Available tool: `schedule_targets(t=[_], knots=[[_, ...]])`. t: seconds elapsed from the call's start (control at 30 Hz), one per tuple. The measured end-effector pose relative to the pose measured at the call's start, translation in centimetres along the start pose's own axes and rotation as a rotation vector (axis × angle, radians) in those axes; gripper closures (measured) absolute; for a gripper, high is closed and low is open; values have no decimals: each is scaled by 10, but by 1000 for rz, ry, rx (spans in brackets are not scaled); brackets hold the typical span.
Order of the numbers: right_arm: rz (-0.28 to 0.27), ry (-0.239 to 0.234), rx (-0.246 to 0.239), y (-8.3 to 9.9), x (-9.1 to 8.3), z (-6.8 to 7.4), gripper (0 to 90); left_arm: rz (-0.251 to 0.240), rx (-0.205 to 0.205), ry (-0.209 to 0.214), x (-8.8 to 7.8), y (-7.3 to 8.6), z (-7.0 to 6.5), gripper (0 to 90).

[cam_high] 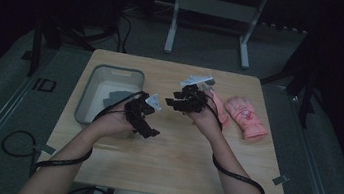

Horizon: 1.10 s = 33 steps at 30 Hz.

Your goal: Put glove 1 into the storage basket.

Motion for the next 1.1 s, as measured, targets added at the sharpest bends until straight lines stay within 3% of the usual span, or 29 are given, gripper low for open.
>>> schedule_targets(t=[0.2, 0.27, 0.37, 0.43, 0.53, 0.63, 0.77, 0.8, 0.83, 0.97, 1.1], knots=[[-15, 18, -16, 11, -16, -15, 548, 2, -3, 13, 17, 1, -14, 70], [-16, 33, -13, 15, -21, -21, 562, -16, -25, 27, 22, 1, -19, 41], [-18, 64, 1, 21, -30, -36, 570, -24, -21, 15, 30, 3, -26, 24], [-17, 96, 15, 28, -38, -50, 581, -24, -16, 35, 35, 5, -32, 24], [-16, 117, 22, 32, -42, -59, 587, -26, -5, 50, 42, 10, -41, 24], [8, 152, 30, 43, -45, -77, 591, -33, -12, 49, 50, 16, -48, 24], [18, 170, 27, 48, -45, -84, 592, -31, -3, 51, 55, 22, -53, 25], [41, 198, 23, 56, -43, -97, 594, -22, 5, 68, 58, 30, -58, 27], [49, 206, 22, 58, -42, -100, 595, -22, 5, 68, 58, 30, -58, 31], [117, 225, 28, 71, -33, -115, 599, -103, -25, 89, 59, 40, -65, 37], [159, 252, 36, 79, -23, -129, 599, -136, -40, 56, 59, 49, -71, 36]])
Point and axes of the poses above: each handheld gripper's, and its own axes: x roughly forward along the jaws, y roughly out of its underside, z roughly to its left, the point moved 5 cm from there along x, roughly forward along the jaws, and after that the axes turned 14 degrees about -z, right-handed, at the moved point
